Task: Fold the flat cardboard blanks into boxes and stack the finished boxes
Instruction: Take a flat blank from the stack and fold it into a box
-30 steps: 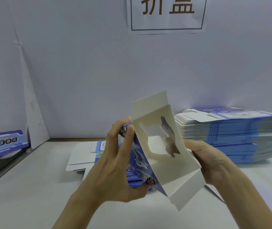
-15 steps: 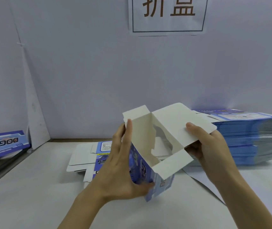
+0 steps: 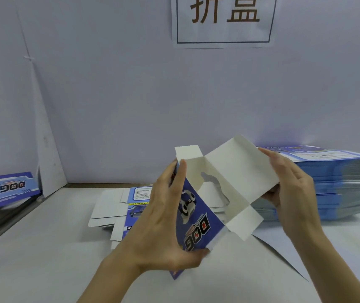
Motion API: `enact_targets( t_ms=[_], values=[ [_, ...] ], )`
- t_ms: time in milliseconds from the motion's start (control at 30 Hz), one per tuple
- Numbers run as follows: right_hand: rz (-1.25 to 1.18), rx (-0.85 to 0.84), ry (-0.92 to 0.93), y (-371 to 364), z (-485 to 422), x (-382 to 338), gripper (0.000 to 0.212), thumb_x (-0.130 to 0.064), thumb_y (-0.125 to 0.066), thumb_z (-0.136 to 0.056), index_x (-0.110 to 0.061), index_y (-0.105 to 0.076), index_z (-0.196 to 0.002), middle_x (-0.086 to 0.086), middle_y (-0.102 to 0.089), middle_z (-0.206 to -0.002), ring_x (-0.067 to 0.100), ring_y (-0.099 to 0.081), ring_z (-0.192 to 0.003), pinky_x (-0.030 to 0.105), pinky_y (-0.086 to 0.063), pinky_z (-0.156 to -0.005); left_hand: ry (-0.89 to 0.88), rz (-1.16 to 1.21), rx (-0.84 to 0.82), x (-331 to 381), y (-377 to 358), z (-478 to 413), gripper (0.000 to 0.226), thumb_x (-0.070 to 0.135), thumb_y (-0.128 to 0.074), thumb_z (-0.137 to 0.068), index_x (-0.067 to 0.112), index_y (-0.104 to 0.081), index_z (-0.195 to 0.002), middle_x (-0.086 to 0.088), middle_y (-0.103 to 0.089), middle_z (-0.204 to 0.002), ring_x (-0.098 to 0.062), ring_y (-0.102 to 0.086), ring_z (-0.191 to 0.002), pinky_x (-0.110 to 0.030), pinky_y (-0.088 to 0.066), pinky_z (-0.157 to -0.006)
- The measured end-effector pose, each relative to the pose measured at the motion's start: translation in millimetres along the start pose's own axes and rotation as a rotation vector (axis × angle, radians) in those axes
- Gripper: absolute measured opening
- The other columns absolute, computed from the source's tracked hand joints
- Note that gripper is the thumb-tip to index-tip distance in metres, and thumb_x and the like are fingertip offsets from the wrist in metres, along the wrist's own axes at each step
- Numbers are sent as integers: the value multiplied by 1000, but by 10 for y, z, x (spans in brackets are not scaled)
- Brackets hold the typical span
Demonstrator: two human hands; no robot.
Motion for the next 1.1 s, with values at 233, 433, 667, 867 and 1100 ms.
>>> enact_targets(
  t_ms=[233, 433, 667, 867, 1100],
  values=[
    [-365, -97, -302, -10, -57, 127, 20, -21, -58, -89, -18, -77, -85, -3, -75, -84, 9, -70, -71, 22, -56, -55, -73, -64, -32, 136, -50, -16, 119, 55, -72, -66, 47, 14, -148, 18, -1, -155, 14, -13, -136, 10, -26, -83],
    [-99, -69, -351, 97, -80, 221, 29, -1, -55, -92, -22, -75, -95, -5, -76, -89, 7, -69, -66, 22, -56, -53, -102, -78, -7, 140, -26, 2, 124, 48, -77, -64, 43, 13, -149, 12, -1, -157, 11, -15, -136, 4, -35, -87],
    [-48, 20, -339, 179, -37, 173, 11, -37, -76, -70, -31, -80, -78, -9, -75, -78, 3, -68, -60, 20, -50, -46, -167, -159, -31, 240, -93, 16, 126, 47, -79, -64, 42, 14, -150, 8, 7, -160, -11, -7, -147, -31, -47, -102],
    [-16, -19, -326, 146, -10, 187, 20, -33, -76, -68, -34, -80, -88, -8, -77, -87, 4, -69, -64, 24, -52, -55, -128, -113, -13, 155, -51, 9, 124, 49, -78, -66, 44, 15, -148, 12, 8, -159, -6, -9, -145, -15, -46, -98],
    [-265, -145, -461, -140, 22, 284, 29, -35, -49, -96, -13, -63, -109, 7, -76, -91, 22, -74, -70, 30, -59, -56, 107, 66, 247, -128, 260, -3, 128, 55, -79, -56, 35, 4, -152, 3, -14, -157, -12, -21, -144, -24, -36, -110]
  ],
)
Point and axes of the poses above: each hand's wrist, its own z-axis away from the middle knuckle, its own y-axis out of the back of the hand, x = y × z, the point moved 8 cm from there along -z, towards the middle knuckle
